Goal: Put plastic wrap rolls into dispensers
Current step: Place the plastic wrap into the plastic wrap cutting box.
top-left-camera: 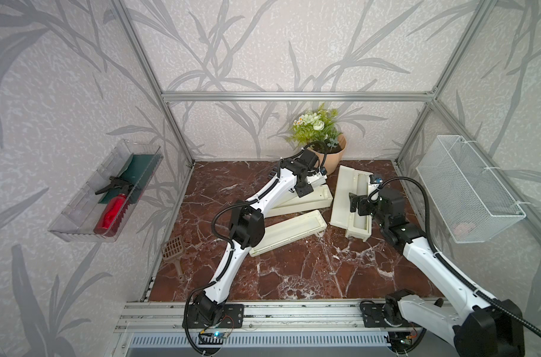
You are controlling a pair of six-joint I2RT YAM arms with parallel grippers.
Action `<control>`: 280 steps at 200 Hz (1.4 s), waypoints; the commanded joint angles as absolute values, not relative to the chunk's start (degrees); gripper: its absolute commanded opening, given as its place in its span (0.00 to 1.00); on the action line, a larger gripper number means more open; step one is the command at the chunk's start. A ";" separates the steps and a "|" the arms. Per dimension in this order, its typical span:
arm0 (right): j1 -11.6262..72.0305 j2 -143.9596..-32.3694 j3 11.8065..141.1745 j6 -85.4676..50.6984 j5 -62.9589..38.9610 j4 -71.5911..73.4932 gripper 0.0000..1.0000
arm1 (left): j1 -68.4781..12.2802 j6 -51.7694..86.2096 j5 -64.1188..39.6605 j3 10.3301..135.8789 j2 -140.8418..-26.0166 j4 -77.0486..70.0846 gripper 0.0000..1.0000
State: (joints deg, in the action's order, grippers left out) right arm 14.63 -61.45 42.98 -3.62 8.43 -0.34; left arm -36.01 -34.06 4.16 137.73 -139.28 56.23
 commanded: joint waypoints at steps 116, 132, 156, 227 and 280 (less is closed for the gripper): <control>13.80 -66.26 44.47 -5.32 2.75 2.51 1.00 | -36.63 -37.61 11.01 129.12 -135.62 52.61 0.43; 13.80 -66.36 44.16 -5.62 2.31 2.55 1.00 | -36.60 -37.16 11.10 130.52 -135.27 53.13 0.49; 13.80 -66.36 43.76 -5.64 1.86 2.62 1.00 | -36.68 -37.88 10.09 132.71 -134.63 54.42 0.51; 13.80 -67.15 42.30 -6.77 0.00 3.60 1.00 | -37.66 -43.04 10.41 132.90 -134.16 56.50 0.46; 13.80 -67.58 42.19 -6.71 -0.96 3.78 1.00 | -37.71 -41.68 10.45 135.39 -132.81 57.28 0.72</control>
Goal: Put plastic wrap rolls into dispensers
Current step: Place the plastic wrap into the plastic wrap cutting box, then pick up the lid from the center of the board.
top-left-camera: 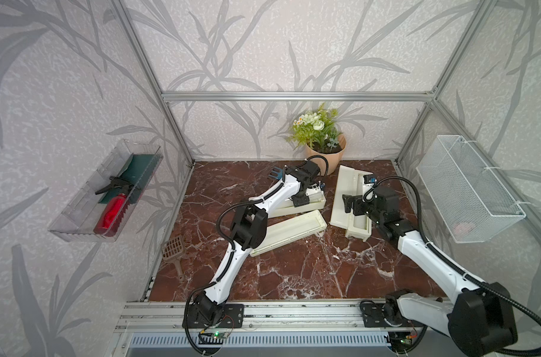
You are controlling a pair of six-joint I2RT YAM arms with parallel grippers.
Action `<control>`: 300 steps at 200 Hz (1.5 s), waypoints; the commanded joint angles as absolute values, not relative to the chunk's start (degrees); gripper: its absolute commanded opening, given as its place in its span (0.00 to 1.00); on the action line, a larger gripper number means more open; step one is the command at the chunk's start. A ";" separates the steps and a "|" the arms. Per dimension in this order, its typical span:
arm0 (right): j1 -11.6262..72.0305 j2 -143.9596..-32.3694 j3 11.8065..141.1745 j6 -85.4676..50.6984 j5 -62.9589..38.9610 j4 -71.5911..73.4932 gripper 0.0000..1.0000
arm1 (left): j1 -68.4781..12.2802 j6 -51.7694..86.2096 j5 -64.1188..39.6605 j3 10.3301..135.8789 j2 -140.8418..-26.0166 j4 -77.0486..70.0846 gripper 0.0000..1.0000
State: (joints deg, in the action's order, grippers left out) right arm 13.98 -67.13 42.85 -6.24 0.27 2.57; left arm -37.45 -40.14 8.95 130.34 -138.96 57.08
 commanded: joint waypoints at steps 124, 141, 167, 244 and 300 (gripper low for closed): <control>13.80 -68.82 42.39 -6.07 -1.51 4.45 1.00 | -37.72 -36.21 3.71 136.64 -131.61 63.66 0.73; 13.71 -68.82 42.18 -6.01 -1.39 4.60 1.00 | -37.71 -33.62 0.24 133.46 -129.91 66.12 0.63; 13.53 -69.10 41.79 -6.20 -1.85 5.05 1.00 | -37.75 -30.39 -5.20 127.84 -128.11 68.06 0.50; 13.62 -62.61 38.35 -6.73 -2.78 2.28 1.00 | -37.88 -25.23 -15.24 121.28 -130.88 64.86 0.44; 13.62 -56.73 36.75 -6.81 -0.63 -1.47 1.00 | -37.63 -24.34 -13.57 112.59 -130.22 53.46 0.42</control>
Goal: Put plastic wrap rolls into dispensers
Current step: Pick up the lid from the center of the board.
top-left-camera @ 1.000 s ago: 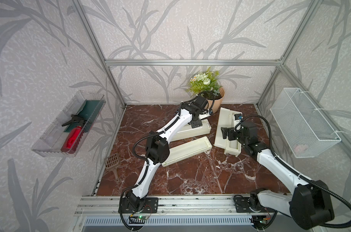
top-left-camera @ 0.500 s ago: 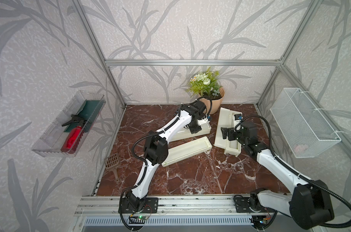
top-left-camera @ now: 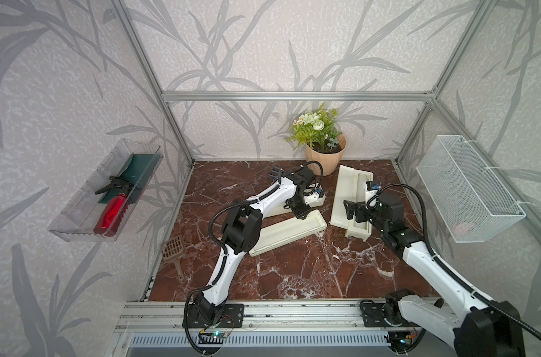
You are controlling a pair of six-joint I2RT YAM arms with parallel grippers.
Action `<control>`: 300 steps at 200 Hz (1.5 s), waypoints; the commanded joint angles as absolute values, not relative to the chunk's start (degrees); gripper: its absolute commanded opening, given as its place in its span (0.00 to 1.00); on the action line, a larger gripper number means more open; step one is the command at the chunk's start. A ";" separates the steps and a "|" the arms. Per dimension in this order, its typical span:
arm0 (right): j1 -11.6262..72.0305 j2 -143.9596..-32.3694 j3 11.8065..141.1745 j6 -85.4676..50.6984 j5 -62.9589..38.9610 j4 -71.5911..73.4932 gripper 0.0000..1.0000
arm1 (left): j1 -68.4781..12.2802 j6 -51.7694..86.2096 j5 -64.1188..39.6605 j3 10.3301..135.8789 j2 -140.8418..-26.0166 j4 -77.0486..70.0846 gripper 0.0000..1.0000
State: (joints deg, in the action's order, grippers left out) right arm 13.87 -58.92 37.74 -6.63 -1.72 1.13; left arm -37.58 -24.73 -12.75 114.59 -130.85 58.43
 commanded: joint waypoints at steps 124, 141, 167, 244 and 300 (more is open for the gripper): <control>13.61 -57.30 36.74 -7.68 -1.89 -1.41 1.00 | -37.26 -26.54 -14.16 110.16 -133.00 50.78 0.05; 13.62 -57.52 36.55 -7.86 -2.28 -0.92 1.00 | -37.26 -26.78 -13.77 108.89 -132.09 49.58 0.00; 13.62 -58.26 37.28 -7.95 -2.81 -0.72 1.00 | -36.30 -27.36 -16.50 106.51 -128.50 46.92 0.00; 13.62 -63.00 38.23 -8.23 -13.76 5.79 1.00 | -30.06 -27.41 -30.38 99.16 -118.47 38.17 0.00; 13.62 -69.04 39.72 -8.71 -24.44 10.06 1.00 | -27.20 -26.10 -36.56 100.76 -118.04 37.61 0.00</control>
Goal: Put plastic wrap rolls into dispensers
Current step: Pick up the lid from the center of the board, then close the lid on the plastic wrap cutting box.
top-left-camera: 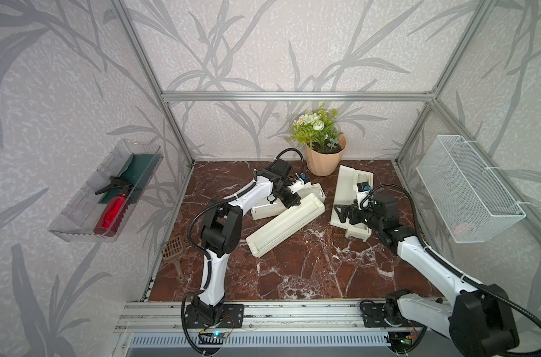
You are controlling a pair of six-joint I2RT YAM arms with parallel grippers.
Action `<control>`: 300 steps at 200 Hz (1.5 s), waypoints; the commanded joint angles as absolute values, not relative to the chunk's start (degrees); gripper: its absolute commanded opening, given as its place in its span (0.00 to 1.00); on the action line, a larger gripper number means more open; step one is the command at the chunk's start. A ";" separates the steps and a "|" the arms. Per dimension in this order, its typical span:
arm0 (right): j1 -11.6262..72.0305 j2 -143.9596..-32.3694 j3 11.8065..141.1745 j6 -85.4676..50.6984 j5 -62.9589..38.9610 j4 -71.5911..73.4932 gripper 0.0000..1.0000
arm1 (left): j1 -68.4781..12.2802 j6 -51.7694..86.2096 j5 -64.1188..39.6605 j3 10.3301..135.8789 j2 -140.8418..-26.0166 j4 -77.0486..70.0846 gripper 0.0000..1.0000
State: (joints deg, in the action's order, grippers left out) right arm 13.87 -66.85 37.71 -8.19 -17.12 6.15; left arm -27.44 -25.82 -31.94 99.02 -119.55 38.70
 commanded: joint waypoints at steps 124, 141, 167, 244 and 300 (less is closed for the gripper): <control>13.54 -78.76 46.28 -13.11 -35.56 20.82 1.00 | -29.15 -30.59 -23.82 96.19 -106.90 23.95 0.00; 13.54 -80.07 47.21 -14.12 -36.51 22.73 1.00 | -29.13 -30.83 -23.57 95.98 -105.72 21.52 0.00; 13.54 -83.94 46.85 -17.02 -40.05 32.82 1.00 | -29.27 -31.50 -23.47 96.15 -105.34 19.57 0.00; 13.54 -88.48 48.50 -15.50 -40.24 41.11 1.00 | -31.30 -35.83 -18.46 96.09 -103.52 13.94 0.00; 12.53 -84.93 45.97 -12.40 -39.20 41.41 1.00 | -32.80 -37.59 -16.68 100.11 -104.56 11.92 0.00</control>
State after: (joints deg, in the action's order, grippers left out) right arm 13.19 -87.64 46.76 -14.48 -38.94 38.41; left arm -31.73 -33.47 -17.98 97.23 -106.30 16.75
